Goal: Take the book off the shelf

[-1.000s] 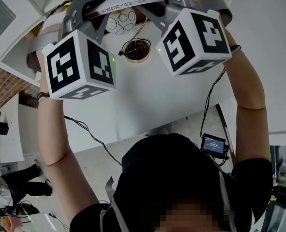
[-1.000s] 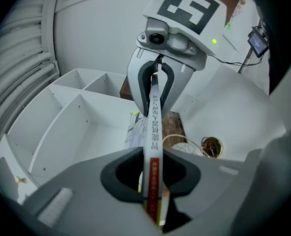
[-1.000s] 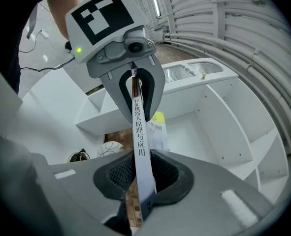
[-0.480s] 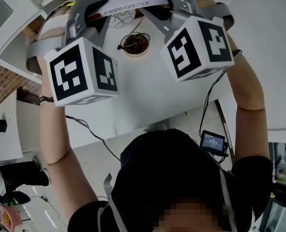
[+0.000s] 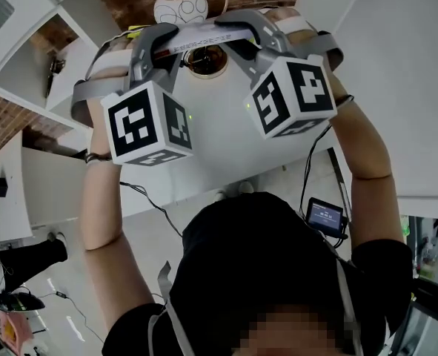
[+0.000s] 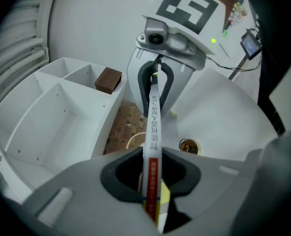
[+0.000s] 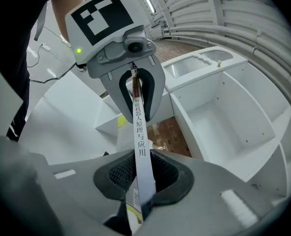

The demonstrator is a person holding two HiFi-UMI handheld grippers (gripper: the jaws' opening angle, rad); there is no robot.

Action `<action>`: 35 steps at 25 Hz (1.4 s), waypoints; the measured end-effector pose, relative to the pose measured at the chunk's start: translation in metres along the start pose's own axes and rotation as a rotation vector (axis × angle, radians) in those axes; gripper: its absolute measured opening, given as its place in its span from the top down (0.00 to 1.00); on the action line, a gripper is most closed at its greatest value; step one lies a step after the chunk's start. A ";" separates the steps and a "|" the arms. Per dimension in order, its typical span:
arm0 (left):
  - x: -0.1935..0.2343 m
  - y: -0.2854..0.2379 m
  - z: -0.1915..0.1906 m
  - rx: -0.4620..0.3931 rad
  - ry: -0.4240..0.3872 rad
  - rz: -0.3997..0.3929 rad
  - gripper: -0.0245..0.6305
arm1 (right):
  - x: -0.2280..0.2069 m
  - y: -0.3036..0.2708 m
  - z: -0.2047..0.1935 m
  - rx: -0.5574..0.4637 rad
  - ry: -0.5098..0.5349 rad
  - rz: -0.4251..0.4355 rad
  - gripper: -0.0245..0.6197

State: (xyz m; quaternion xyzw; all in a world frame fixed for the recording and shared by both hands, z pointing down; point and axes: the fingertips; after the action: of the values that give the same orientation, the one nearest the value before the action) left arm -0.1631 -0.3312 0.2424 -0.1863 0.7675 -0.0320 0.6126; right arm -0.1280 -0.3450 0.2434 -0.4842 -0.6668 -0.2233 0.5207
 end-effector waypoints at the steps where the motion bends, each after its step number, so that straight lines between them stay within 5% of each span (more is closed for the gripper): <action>1: -0.005 0.000 -0.001 0.002 0.004 -0.006 0.85 | 0.006 -0.001 -0.001 -0.001 -0.005 0.007 0.85; 35: -0.162 0.009 -0.045 0.074 0.201 -0.178 0.84 | 0.164 -0.025 -0.008 -0.004 -0.151 0.264 0.85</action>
State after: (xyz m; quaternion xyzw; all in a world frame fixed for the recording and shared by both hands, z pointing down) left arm -0.1792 -0.2782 0.4014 -0.2268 0.8037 -0.1327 0.5340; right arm -0.1449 -0.2940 0.4011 -0.5842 -0.6341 -0.1171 0.4928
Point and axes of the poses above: the fingertips, and each gripper's own axes: y backward along the fingers, x to its left, z out of its top, and after that the axes turned 13 degrees about -x, right-handed
